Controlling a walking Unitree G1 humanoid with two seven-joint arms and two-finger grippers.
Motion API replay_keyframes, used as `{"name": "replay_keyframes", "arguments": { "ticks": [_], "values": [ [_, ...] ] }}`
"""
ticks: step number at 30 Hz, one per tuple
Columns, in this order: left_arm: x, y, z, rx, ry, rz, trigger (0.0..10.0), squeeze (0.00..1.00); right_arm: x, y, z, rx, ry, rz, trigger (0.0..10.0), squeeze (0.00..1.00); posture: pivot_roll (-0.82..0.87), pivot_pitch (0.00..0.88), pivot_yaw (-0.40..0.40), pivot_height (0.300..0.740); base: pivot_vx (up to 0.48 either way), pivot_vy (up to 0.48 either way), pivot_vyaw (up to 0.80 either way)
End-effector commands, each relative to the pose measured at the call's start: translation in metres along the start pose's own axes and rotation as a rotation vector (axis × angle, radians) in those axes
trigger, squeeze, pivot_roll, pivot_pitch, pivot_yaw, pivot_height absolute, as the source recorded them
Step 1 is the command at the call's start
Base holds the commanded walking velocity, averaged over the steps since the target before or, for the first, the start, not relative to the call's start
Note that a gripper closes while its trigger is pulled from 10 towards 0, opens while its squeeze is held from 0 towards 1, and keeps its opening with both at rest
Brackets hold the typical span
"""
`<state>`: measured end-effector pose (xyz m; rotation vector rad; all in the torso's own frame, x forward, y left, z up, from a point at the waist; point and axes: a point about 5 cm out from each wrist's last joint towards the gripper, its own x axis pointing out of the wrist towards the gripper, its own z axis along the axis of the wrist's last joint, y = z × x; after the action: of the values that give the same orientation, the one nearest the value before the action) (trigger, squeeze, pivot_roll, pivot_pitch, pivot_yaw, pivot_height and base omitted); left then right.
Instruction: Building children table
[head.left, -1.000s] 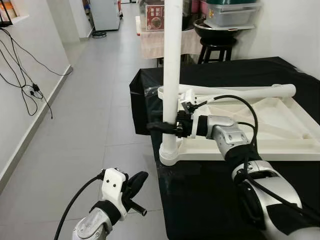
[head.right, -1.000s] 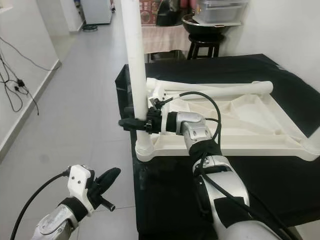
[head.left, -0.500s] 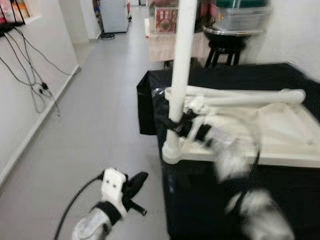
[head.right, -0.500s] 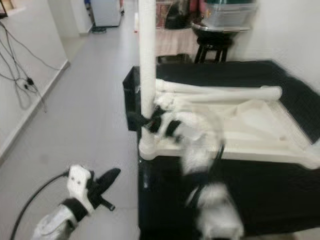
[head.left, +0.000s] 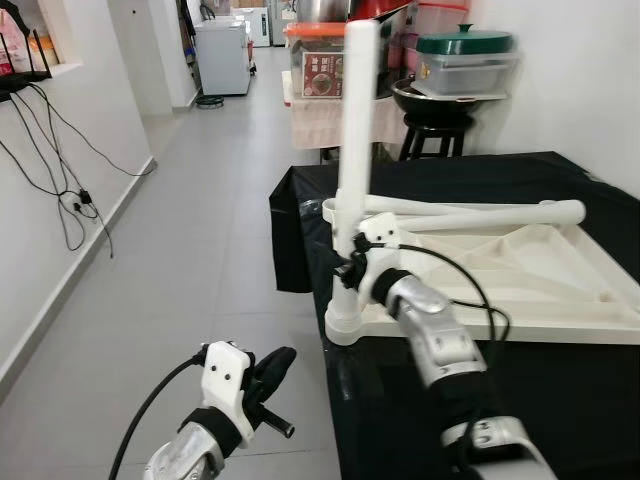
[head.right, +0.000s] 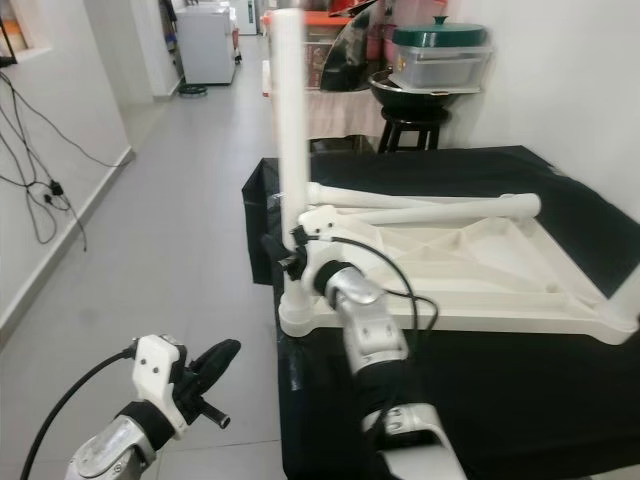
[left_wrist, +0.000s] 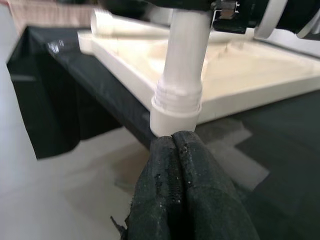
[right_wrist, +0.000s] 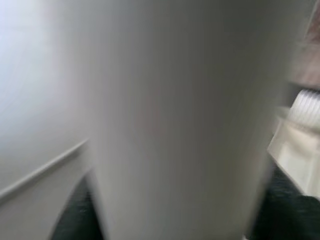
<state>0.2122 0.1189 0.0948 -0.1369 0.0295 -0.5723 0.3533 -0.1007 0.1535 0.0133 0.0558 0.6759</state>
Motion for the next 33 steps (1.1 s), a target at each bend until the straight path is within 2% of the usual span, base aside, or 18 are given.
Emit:
{"name": "replay_keyframes", "arguments": {
  "ticks": [1,2,3,4,5,6,8,11,14,18,19,20,21,22,28,33],
  "values": [
    [0.001,0.000,0.000,-0.006,-0.001,-0.002,10.0,0.00,0.003,0.004,0.004,0.024,-0.014,0.070,10.0,1.00,0.00,0.000,-0.009,0.740,0.000,0.000,0.00],
    [0.001,0.000,0.000,-0.007,0.000,-0.004,10.0,0.00,0.003,0.009,0.015,0.017,-0.045,0.143,10.0,1.00,0.00,0.000,-0.008,0.740,0.000,0.000,0.00],
    [0.001,0.000,0.000,-0.007,0.000,-0.004,10.0,0.00,0.003,0.009,0.015,0.017,-0.045,0.143,10.0,1.00,0.00,0.000,-0.008,0.740,0.000,0.000,0.00],
    [0.002,0.000,-0.001,-0.008,0.002,-0.006,10.0,0.00,0.003,0.011,0.025,0.011,-0.073,0.226,10.0,0.98,0.00,0.000,-0.007,0.740,0.000,0.000,0.00],
    [0.002,0.000,-0.001,-0.008,0.002,-0.006,10.0,0.00,0.003,0.011,0.025,0.011,-0.073,0.226,10.0,0.98,0.00,0.000,-0.007,0.740,0.000,0.000,0.00],
    [0.002,0.000,-0.001,-0.008,0.003,-0.007,10.0,0.00,0.001,0.010,0.032,-0.025,-0.084,0.290,10.0,0.00,0.01,0.000,-0.009,0.740,0.000,0.000,0.00],
    [0.003,0.001,-0.001,-0.004,0.004,-0.005,10.0,0.00,0.000,0.009,0.037,-0.099,-0.073,0.469,10.0,0.00,0.01,0.000,-0.009,0.740,0.000,0.000,0.00],
    [0.003,0.001,-0.002,0.000,0.005,-0.003,10.0,0.00,0.002,0.009,0.035,-0.108,-0.048,0.542,10.0,0.00,0.03,0.000,-0.013,0.740,0.000,0.000,0.00],
    [0.003,0.001,-0.003,0.020,0.010,0.005,10.0,0.00,0.007,0.007,0.031,-0.095,0.023,0.714,10.0,0.00,0.06,0.000,-0.016,0.740,0.000,0.000,0.00],
    [0.003,0.001,-0.003,0.020,0.010,0.005,10.0,0.00,0.007,0.007,0.031,-0.095,0.023,0.714,10.0,0.00,0.06,0.000,-0.016,0.740,0.000,0.000,0.00],
    [0.003,0.001,-0.003,0.026,0.010,0.007,10.0,0.00,0.008,0.005,0.030,-0.070,0.043,0.735,10.0,0.00,0.06,0.000,-0.020,0.740,0.000,0.000,0.00],
    [0.003,0.001,-0.003,0.030,0.007,0.009,10.0,0.00,0.009,0.001,0.028,-0.047,0.063,0.705,1.7,0.00,0.07,0.000,-0.023,0.740,0.000,0.000,0.00],
    [0.003,0.001,-0.003,0.030,0.007,0.009,10.0,0.00,0.009,0.001,0.028,-0.047,0.063,0.705,1.7,0.00,0.07,0.000,-0.023,0.740,0.000,0.000,0.00],
    [0.003,0.001,-0.002,0.032,0.005,0.011,10.0,0.00,0.010,-0.003,0.026,-0.023,0.077,0.683,0.0,0.00,0.07,0.000,-0.023,0.740,0.000,0.000,0.00],
    [0.003,0.000,-0.002,0.039,0.002,0.014,10.0,0.00,0.007,-0.013,0.022,0.014,0.081,0.634,0.0,0.00,0.07,0.000,-0.020,0.740,0.000,0.000,0.00],
    [0.003,0.000,-0.001,0.047,0.003,0.010,10.0,0.00,-0.005,-0.023,0.006,0.022,0.104,0.586,0.0,0.00,0.06,0.000,-0.014,0.740,0.000,0.000,0.00]
  ]
}}
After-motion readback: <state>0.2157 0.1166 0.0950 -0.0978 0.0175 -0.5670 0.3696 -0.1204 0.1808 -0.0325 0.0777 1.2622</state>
